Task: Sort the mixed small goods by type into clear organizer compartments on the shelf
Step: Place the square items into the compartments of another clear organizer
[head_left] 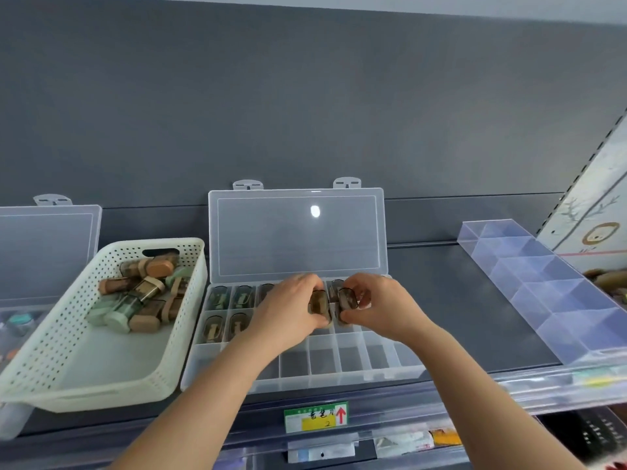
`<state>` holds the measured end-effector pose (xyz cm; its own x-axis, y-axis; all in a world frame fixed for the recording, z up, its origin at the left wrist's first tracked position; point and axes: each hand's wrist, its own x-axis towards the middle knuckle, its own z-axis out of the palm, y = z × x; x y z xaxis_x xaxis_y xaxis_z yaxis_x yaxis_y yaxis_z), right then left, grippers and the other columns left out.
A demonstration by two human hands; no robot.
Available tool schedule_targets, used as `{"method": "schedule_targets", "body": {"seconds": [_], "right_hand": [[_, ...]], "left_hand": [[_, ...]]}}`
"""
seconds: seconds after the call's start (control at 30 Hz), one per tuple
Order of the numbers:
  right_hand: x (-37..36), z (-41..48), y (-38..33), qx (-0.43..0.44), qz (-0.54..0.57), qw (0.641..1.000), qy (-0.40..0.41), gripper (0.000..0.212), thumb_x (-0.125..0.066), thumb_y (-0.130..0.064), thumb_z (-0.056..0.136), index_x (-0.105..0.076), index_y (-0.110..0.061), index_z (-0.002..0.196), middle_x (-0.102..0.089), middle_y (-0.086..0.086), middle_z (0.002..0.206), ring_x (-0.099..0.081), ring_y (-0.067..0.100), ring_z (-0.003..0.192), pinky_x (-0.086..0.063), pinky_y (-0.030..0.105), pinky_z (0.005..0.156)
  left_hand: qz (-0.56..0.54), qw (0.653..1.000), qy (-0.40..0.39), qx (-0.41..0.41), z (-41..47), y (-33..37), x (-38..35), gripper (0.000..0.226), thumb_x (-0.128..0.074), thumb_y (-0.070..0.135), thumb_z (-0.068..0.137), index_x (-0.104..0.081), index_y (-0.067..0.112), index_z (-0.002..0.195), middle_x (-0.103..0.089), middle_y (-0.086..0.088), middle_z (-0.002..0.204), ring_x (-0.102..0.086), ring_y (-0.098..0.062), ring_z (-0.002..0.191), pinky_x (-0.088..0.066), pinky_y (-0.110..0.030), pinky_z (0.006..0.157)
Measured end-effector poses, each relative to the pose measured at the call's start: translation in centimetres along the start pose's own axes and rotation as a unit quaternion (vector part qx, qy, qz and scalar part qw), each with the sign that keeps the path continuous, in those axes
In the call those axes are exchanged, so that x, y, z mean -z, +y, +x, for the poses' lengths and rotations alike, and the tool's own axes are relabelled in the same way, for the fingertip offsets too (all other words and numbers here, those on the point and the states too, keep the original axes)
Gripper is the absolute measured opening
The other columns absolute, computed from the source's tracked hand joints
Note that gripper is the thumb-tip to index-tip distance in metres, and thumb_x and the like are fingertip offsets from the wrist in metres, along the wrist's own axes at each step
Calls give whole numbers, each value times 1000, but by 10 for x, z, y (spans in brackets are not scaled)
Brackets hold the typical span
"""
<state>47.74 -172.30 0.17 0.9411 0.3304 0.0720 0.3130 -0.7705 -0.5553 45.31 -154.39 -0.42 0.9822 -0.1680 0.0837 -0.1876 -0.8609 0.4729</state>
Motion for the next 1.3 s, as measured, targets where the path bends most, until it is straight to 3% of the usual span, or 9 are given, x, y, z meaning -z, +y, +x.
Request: {"method": "schedule_targets", "body": {"seconds": [0.1, 0.27, 0.6, 1.0, 1.17, 1.3], "right_hand": [[-2, 2, 7, 4, -12, 1000, -25, 33, -75, -32, 70, -65, -23, 100, -65, -9, 90, -59, 13, 80, -54, 30, 74], [-8, 7, 14, 13, -45, 997, -60, 31, -76, -32, 68, -63, -22, 94, -56, -7, 86, -53, 14, 75, -49, 29, 68], [-11, 12, 26, 12, -80, 991, -106, 48, -73, -46, 75, -62, -24, 116, -63, -3, 101, -57, 15, 89, -52, 31, 80], [-14, 12, 25, 49, -79, 992, -82, 26, -65, -29, 81, -67, -25, 107, -63, 0, 98, -59, 19, 83, -55, 30, 74], [-13, 11, 23, 64, -78, 991, -88, 29, -67, -34, 80, -65, -25, 107, -61, -2, 98, -57, 17, 84, -54, 28, 75], [-15, 15, 14, 76, -70, 993, -49, 26, -65, -37, 81, -66, -23, 103, -60, -3, 93, -58, 18, 82, -52, 29, 72]], "left_hand": [[33, 999, 6, 9, 4, 5, -3, 54, -75, 39, 78, -49, 26, 123, -50, 8, 123, -50, -11, 107, -43, -25, 82], [47, 998, -36, 29, 7, 7, -1, 52, -77, 37, 74, -49, 28, 117, -46, 11, 113, -48, -10, 100, -39, -25, 74], [69, 991, -98, 53, 10, 7, -13, 55, -74, 39, 78, -53, 24, 127, -49, 6, 112, -51, -14, 103, -40, -26, 80], [75, 993, -71, 62, 7, 9, -17, 50, -66, 37, 86, -53, 25, 132, -50, 4, 116, -51, -15, 104, -42, -27, 83], [72, 994, -56, 64, 4, 10, -17, 53, -65, 40, 86, -51, 24, 134, -51, 4, 117, -51, -15, 105, -39, -26, 81], [46, 997, -6, 63, -2, 10, -8, 48, -65, 40, 87, -54, 24, 130, -51, 6, 109, -51, -13, 102, -41, -26, 80]]}}
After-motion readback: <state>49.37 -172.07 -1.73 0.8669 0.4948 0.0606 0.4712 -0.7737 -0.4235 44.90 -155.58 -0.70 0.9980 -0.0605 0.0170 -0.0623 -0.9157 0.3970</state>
